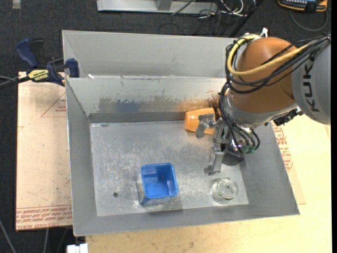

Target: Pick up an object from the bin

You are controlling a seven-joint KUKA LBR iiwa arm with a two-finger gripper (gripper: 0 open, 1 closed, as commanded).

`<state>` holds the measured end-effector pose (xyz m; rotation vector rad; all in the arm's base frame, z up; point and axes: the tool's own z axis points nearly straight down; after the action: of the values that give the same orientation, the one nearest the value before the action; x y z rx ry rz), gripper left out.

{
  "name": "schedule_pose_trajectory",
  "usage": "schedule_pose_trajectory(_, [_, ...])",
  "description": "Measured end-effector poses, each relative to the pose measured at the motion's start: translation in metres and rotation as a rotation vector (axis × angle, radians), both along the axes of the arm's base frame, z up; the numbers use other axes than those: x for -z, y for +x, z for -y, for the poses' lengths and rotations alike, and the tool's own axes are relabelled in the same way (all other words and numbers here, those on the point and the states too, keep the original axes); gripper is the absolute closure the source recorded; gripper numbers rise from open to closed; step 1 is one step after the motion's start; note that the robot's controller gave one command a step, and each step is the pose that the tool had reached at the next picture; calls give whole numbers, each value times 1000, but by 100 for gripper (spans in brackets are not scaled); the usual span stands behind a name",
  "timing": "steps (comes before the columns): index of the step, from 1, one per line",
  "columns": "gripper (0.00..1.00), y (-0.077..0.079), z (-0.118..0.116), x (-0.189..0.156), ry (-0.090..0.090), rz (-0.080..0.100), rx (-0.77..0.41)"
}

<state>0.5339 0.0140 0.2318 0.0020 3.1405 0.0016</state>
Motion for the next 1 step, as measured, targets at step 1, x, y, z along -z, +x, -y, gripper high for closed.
schedule_pose_trajectory(1, [0, 5, -24, 21, -2, 8, 54])
